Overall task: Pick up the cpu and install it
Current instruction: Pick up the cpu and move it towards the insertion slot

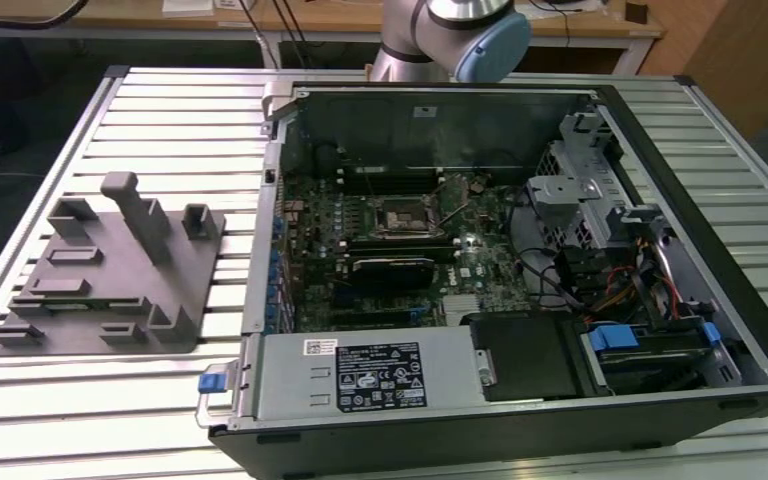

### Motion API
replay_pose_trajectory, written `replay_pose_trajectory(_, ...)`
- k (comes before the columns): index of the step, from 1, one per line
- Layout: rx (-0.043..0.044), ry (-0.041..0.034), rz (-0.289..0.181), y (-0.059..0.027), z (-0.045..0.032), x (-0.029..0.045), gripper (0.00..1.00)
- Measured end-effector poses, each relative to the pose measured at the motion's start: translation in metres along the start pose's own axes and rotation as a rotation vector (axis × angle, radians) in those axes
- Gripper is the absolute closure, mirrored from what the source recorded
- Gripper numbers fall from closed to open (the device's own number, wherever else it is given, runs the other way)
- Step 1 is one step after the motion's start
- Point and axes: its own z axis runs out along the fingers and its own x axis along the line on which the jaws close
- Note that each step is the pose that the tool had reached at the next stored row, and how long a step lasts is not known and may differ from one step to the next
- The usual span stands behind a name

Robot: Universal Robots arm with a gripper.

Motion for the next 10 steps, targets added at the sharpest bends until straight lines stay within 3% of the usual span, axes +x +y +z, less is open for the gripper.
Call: replay_pose_trajectory(10, 0.0, 0.0, 0.0, 0.001, -0.0261, -0.0009, 0.45)
